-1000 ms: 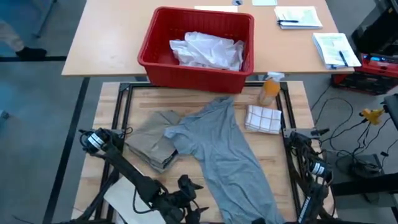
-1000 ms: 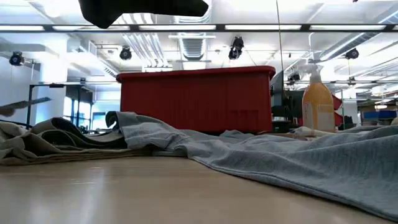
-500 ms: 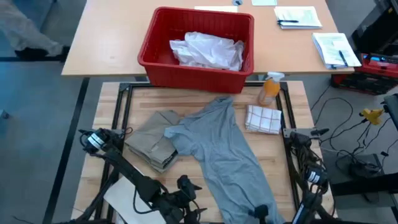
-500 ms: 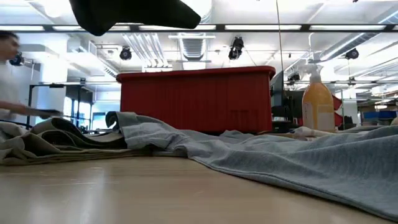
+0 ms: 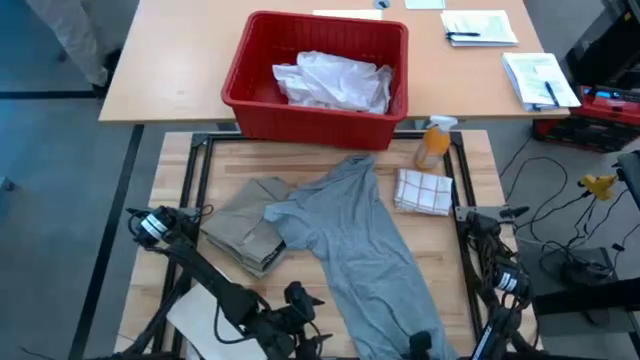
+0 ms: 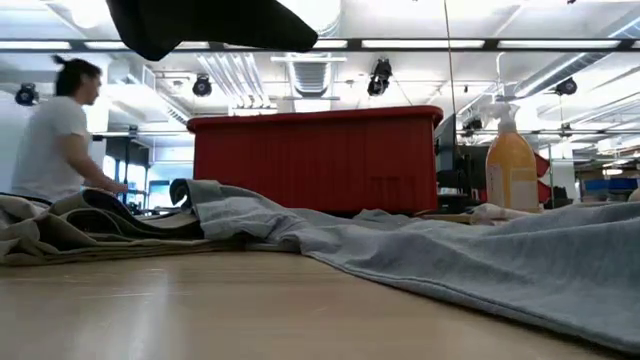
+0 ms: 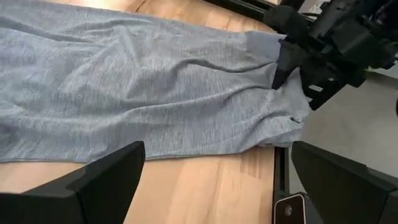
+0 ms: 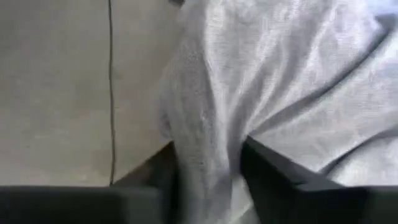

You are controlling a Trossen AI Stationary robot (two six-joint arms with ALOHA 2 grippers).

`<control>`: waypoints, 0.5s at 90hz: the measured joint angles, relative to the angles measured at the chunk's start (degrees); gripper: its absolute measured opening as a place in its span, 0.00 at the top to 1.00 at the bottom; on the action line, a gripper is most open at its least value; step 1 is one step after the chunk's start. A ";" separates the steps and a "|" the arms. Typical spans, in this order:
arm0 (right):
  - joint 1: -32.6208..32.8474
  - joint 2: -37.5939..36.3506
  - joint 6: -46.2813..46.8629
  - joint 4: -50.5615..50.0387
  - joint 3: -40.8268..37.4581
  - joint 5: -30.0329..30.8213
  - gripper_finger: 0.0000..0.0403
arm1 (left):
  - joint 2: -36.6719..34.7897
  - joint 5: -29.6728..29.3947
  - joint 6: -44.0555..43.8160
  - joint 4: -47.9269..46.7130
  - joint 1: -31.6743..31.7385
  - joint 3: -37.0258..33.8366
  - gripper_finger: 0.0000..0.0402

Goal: Fold laundry
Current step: Fold the gray shirt

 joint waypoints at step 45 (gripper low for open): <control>-2.74 -7.69 -3.72 -7.64 -0.42 2.13 1.00 | -0.02 -1.43 -0.56 -0.15 0.17 0.00 0.03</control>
